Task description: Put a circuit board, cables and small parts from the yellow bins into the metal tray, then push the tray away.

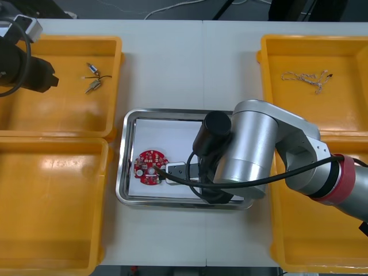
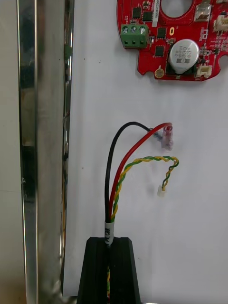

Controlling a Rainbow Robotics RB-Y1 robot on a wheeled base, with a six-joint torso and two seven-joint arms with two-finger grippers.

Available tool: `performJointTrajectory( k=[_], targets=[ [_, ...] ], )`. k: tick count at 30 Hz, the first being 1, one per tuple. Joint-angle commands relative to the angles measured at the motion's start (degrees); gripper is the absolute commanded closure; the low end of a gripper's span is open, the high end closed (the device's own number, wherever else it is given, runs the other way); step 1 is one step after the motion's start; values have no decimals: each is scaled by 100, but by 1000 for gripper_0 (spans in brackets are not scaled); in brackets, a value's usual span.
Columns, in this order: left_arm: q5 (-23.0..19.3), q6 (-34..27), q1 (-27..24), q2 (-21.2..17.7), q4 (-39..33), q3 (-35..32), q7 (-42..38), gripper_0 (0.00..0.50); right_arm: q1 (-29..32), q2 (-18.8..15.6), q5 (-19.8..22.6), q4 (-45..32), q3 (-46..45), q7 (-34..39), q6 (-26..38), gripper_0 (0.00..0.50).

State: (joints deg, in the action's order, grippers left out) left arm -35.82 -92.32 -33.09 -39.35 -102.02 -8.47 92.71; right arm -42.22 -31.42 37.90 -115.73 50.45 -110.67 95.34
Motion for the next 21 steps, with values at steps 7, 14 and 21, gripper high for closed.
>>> performJointTrajectory(
  k=[7,14,21],
  targets=[
    [5,1076,206,472,279,-164,1627,0,-182,119,-143,85,254,19,-60,500],
    [-39,1665,206,789,692,-58,2207,0,-182,110,-213,77,254,28,-60,313],
    [-162,2623,171,938,1308,372,2462,0,-182,110,-178,-2,131,28,-86,0]
  ],
)
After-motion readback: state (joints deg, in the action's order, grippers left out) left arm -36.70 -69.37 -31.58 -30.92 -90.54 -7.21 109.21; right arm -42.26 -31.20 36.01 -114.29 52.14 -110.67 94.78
